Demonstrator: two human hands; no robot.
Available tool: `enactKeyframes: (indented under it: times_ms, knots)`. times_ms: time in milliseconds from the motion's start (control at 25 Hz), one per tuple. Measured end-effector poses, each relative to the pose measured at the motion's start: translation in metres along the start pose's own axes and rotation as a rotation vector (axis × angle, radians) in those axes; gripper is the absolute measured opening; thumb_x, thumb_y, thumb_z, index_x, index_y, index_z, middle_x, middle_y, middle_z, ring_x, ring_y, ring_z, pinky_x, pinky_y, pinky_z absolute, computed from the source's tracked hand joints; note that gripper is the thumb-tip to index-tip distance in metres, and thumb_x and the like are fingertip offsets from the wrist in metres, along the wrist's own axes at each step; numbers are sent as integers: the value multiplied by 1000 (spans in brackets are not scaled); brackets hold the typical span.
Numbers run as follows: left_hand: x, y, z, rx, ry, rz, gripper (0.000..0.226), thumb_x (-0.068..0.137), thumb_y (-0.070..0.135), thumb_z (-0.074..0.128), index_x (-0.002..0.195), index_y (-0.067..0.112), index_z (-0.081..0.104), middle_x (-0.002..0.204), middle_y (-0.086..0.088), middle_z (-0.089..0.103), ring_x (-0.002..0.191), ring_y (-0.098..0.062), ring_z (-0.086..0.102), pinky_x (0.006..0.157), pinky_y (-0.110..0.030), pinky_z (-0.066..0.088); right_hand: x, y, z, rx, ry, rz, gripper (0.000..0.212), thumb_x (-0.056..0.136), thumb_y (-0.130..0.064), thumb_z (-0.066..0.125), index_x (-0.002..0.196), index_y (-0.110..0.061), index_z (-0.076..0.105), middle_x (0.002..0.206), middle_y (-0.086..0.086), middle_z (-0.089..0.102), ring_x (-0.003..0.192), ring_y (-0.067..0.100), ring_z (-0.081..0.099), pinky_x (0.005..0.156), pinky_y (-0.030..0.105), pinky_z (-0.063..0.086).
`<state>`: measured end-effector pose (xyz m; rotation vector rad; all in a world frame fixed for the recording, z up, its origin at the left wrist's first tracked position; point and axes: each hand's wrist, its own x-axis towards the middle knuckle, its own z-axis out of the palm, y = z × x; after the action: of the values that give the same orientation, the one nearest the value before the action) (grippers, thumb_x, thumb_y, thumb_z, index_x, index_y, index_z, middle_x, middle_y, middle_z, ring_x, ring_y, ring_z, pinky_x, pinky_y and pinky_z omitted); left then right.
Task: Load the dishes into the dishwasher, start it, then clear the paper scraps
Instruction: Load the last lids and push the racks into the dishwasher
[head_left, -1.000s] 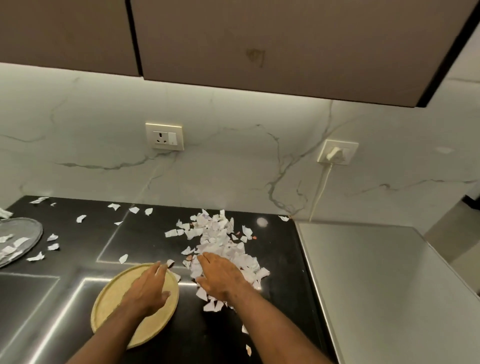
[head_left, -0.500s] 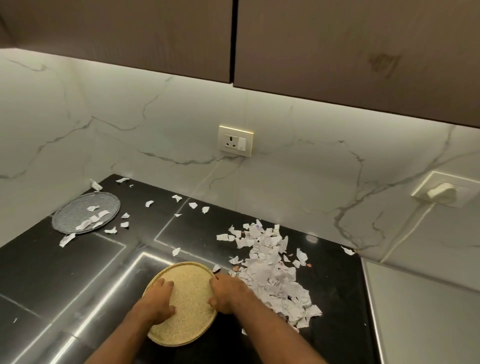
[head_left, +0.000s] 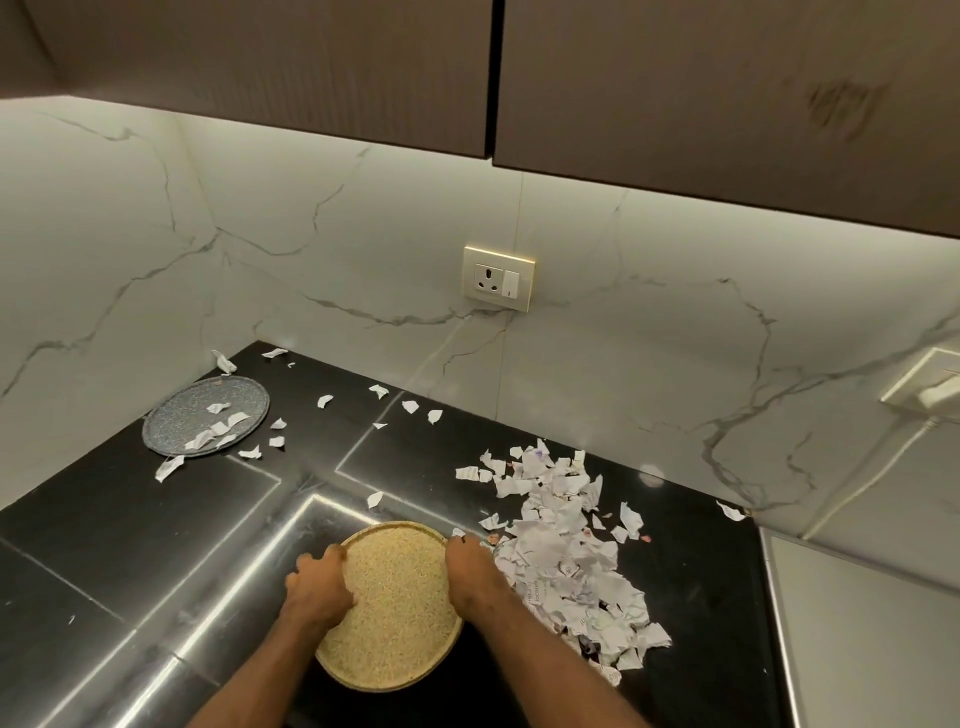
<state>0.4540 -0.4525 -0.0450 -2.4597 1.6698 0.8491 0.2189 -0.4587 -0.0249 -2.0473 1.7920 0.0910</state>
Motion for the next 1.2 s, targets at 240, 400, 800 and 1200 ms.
enactKeyframes:
  times_ms: [240,400,800,1200]
  knots:
    - [-12,7,-7,-511,218,52,24,102,17,56,124,23,64,108,-6,70,95,-23,63,82,-37,49,-15,26,-3,341,69,169,25,93,5,53,99,-19,54,111,4,60,95,18,57,84,39,56]
    - [-27,22,-8,-617,217,93,20,107,20,46,102,16,65,101,-7,69,93,-24,62,86,-45,52,-39,29,-14,420,194,230,22,96,-19,59,118,-19,61,124,0,54,116,20,52,97,35,51]
    - [-80,60,-29,-630,178,361,24,112,25,36,111,13,57,91,-9,61,86,-25,57,78,-41,44,-127,32,-20,713,461,318,29,111,-33,40,127,-21,62,105,-4,69,93,9,67,84,32,59]
    - [-170,75,32,-537,8,589,28,112,26,37,114,10,60,91,-6,63,81,-19,59,73,-37,45,-275,43,36,779,737,548,25,111,-27,44,117,-20,67,89,-5,68,75,8,64,64,15,50]
